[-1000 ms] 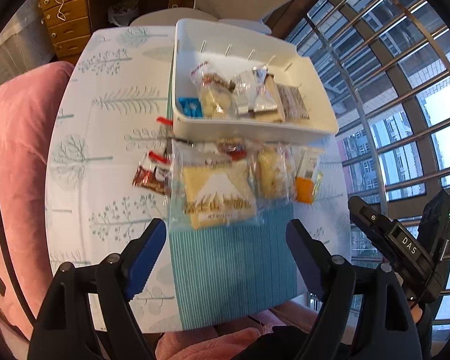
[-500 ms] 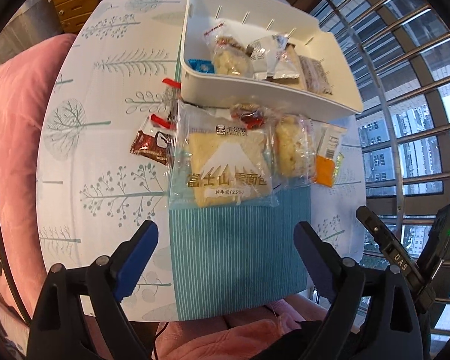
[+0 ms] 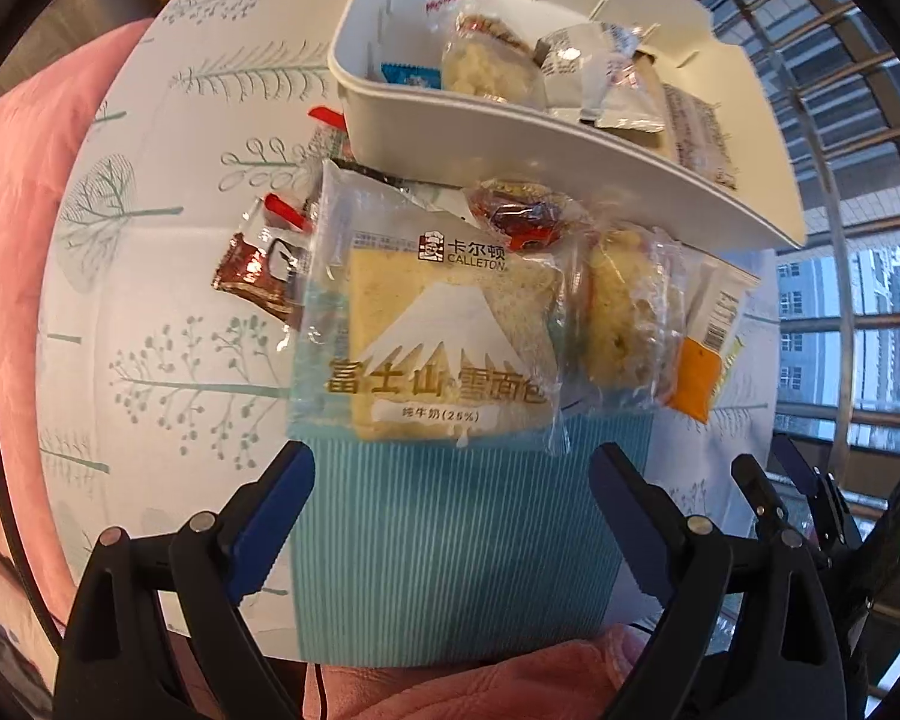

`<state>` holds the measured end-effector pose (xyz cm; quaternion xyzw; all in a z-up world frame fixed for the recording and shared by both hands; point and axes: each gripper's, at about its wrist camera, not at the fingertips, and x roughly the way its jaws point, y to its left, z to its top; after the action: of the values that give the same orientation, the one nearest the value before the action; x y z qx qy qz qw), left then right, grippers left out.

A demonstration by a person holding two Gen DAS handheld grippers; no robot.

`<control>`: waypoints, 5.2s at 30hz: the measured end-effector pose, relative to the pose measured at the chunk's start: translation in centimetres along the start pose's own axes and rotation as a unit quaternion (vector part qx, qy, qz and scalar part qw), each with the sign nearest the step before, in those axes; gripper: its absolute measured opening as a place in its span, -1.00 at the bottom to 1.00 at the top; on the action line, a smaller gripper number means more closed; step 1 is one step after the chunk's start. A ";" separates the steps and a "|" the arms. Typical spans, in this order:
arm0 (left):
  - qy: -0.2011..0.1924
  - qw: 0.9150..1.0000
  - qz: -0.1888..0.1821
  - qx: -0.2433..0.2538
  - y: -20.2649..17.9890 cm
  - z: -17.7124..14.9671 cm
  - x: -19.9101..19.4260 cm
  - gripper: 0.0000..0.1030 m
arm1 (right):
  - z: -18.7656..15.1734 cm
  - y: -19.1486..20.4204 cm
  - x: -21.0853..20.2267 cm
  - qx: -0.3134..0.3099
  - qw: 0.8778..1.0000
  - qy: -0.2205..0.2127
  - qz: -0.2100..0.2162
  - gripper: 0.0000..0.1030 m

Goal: Organize snacks

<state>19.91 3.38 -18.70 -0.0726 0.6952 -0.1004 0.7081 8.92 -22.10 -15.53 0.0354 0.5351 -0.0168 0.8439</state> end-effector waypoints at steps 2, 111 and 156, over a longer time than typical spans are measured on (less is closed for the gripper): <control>0.004 1.000 0.004 -0.011 -0.4 0.3 0.8 0.79 | 0.3 -0.3 0.7 -0.023 1.000 0.005 0.001 0.37; 0.075 0.920 0.059 0.381 -9.7 1.2 4.1 0.47 | 0.5 -0.4 2.1 0.069 0.997 -0.014 0.008 -0.27; 0.012 0.790 0.103 0.604 -13.4 -1.8 8.6 0.80 | 1.0 2.6 1.1 0.179 0.984 -0.024 -0.016 -0.27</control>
<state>17.65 -11.67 -23.82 0.4429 0.5045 -0.4272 0.6056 10.47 -19.55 -16.03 0.1767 0.5039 -0.1261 0.8360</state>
